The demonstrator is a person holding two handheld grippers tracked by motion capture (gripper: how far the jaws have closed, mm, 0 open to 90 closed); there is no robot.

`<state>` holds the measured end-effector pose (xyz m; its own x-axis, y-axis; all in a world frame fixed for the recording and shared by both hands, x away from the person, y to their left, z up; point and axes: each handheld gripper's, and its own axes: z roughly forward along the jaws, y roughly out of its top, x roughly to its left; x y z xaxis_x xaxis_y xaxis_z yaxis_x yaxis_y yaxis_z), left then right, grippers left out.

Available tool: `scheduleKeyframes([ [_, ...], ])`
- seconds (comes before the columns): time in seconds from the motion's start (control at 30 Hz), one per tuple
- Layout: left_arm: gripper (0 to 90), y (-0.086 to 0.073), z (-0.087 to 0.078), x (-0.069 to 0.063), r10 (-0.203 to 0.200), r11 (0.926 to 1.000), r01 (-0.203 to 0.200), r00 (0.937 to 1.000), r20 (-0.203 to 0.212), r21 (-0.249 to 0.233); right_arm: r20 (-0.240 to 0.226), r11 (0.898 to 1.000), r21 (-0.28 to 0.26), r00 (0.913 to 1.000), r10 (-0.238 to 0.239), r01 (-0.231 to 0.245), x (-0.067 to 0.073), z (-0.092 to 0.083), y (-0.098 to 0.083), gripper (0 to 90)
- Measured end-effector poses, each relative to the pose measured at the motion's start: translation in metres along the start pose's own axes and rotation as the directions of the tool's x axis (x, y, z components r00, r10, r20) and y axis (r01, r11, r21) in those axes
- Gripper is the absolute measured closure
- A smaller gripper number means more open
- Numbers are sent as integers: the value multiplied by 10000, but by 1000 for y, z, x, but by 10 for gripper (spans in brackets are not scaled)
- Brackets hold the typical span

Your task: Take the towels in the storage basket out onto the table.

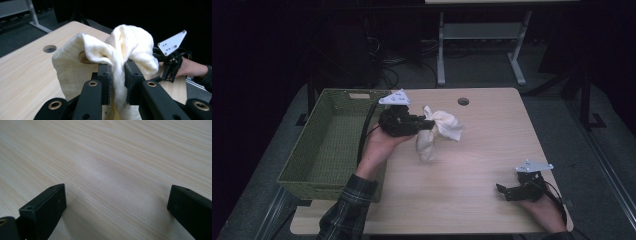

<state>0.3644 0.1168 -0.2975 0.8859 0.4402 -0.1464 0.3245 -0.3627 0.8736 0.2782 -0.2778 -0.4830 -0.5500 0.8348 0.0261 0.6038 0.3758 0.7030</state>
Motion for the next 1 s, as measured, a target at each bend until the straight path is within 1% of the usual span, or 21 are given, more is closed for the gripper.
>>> scheduleKeyframes([
  [0.03, 768, -2, 6, -3, 68, 9999, -69, 9999, 77, 74, -1, 10000, -6, 10000, 12, -12, 0, 0, 0, 18],
  [0.13, 768, -8, 18, -8, 89, 9998, -92, 9998, 181, 170, 1, 10000, -2, 10000, 5, -5, 0, 0, 0, 18],
  [0.17, 768, -8, 18, -8, 89, 9998, -92, 9998, 181, 170, 1, 10000, -2, 10000, 5, -5, 0, 0, 0, 18],
  [0.2, 768, -11, 27, -9, 100, 9993, -109, 9996, 269, 350, 4, 10000, -8, 10000, 14, -14, 0, 0, 0, 18],
  [0.27, 768, -15, 36, -11, 123, 9982, -142, 9994, 327, 587, -1, 10000, -2, 10000, 10, -10, 0, 0, 0, 18],
  [0.37, 767, -21, 49, -12, 162, 9966, -192, 9991, 382, 800, 2, 10000, -7, 10000, 9, -9, 0, 0, 0, 18],
  [0.4, 767, -24, 53, -13, 97, 9969, -131, 9990, 438, 776, 1, 10000, -6, 10000, 9, -9, 0, 0, 0, 18],
  [0.43, 767, -24, 53, -13, 97, 9969, -131, 9990, 438, 776, 1, 10000, -6, 10000, 9, -9, 0, 0, 0, 18],
  [0.5, 767, -30, 62, -13, 72, 9963, -115, 9987, 511, 852, 1, 10000, -9, 10000, 3, -3, 0, 0, 0, 18],
  [0.53, 767, -35, 71, -13, -8, 9946, -53, 9983, 586, 1037, 2, 10000, -2, 10000, 2, -2, 0, 0, 0, 18],
  [0.6, 766, -40, 81, -14, 50, 9914, -133, 9980, 633, 1305, 0, 10000, 0, 10000, 4, -4, 0, 0, 0, 18],
  [0.63, 765, -40, 81, -14, 50, 9914, -133, 9980, 633, 1305, 0, 10000, 0, 10000, 4, -4, 0, 0, 0, 18],
  [0.67, 765, -45, 90, -14, 128, 9893, -230, 9973, 718, 1442, 1, 10000, -4, 10000, 4, -4, 0, 0, 0, 18],
  [0.73, 764, -50, 100, -14, 148, 9865, -274, 9968, 784, 1618, 3, 10000, 4, 10000, -4, 4, 0, 0, 0, 18],
  [0.77, 763, -50, 100, -14, 148, 9865, -274, 9968, 784, 1618, 3, 10000, 4, 10000, -4, 4, 0, 0, 0, 18],
  [0.8, 763, -57, 110, -15, 232, 9801, -404, 9957, 901, 1941, -3, 10000, 4, 10000, -6, 6, 0, 0, 0, 18],
  [0.83, 763, -61, 115, -16, 170, 9785, -364, 9952, 967, 2028, -17, 10000, 12, 10000, -5, 5, 0, 0, 0, 18],
  [0.87, 762, -64, 120, -17, 217, 9756, -436, 9944, 1033, 2152, -32, 10000, 2, 10000, -31, 31, 0, 0, 0, 18],
  [0.93, 759, -70, 129, -19, 159, 9711, -426, 9933, 1145, 2348, -41, 10000, 4, 10000, -41, 41, 0, 0, 0, 18],
  [0.97, 757, -70, 129, -19, 159, 9711, -426, 9933, 1145, 2348, -41, 10000, 4, 10000, -41, 41, 0, 0, 0, 18],
  [1.0, 754, -75, 136, -20, 134, 9677, -433, 9926, 1207, 2484, -45, 10000, 7, 10000, -61, 61, 0, 0, 0, 18],
])
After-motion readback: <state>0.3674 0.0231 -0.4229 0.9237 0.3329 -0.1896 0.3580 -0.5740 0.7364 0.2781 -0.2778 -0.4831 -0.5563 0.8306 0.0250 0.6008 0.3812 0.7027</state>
